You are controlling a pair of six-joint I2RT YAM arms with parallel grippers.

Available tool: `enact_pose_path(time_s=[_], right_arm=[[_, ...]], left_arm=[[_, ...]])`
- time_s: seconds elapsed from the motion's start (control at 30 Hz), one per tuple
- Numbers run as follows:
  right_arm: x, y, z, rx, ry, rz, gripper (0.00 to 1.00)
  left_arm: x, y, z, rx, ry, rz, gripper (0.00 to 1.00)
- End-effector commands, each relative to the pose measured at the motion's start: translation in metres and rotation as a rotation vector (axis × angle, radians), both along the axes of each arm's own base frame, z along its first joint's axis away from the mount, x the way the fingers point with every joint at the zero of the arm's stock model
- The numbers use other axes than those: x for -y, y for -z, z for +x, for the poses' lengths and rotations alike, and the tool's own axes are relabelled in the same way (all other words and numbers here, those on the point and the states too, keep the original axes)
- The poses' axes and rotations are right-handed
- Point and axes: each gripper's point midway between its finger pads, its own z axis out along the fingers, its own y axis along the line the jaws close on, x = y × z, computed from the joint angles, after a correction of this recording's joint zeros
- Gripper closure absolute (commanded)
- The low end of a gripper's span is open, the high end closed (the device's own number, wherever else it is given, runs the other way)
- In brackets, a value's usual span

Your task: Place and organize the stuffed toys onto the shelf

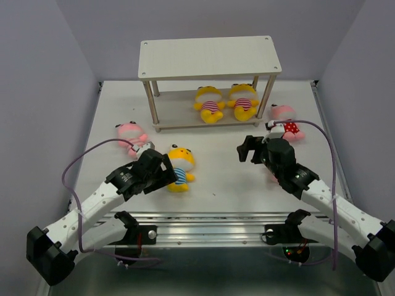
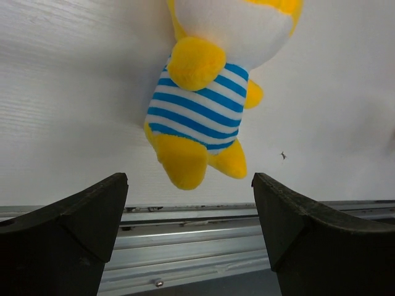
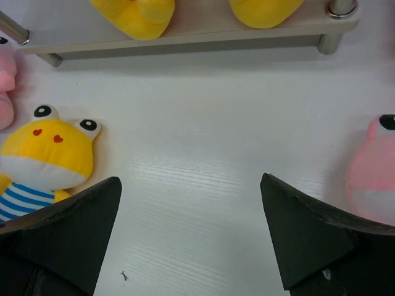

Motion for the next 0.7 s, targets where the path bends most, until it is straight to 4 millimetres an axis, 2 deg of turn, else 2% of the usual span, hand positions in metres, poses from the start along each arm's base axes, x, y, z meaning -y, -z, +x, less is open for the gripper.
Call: enact_pose_path(time_s=[0.0, 0.27, 0.3, 0.5, 0.67], right_arm=[[0.026, 0.005, -0.007, -0.033, 0.108, -0.031, 0.00], [0.035, 0.002, -0.009, -0.022, 0.146, -0.039, 0.00], [0.036, 0.002, -0.009, -0.021, 0.149, -0.039, 0.00], [0.038, 0.003, -0.009, -0.021, 0.154, -0.048, 0.00], [0.042, 0.001, -0.009, -0.011, 0.172, -0.052, 0.00]], left_arm=[[-0.004, -0.008, 0.010, 0.028, -0.041, 0.053, 0.08], [0.005, 0.005, 0.017, 0.021, -0.010, 0.056, 0.28], [0.006, 0.006, 0.017, 0.021, -0.008, 0.056, 0.33], [0.008, 0.011, 0.017, 0.012, 0.009, 0.059, 0.42], [0.005, 0.028, 0.010, -0.038, 0.042, 0.103, 0.44]])
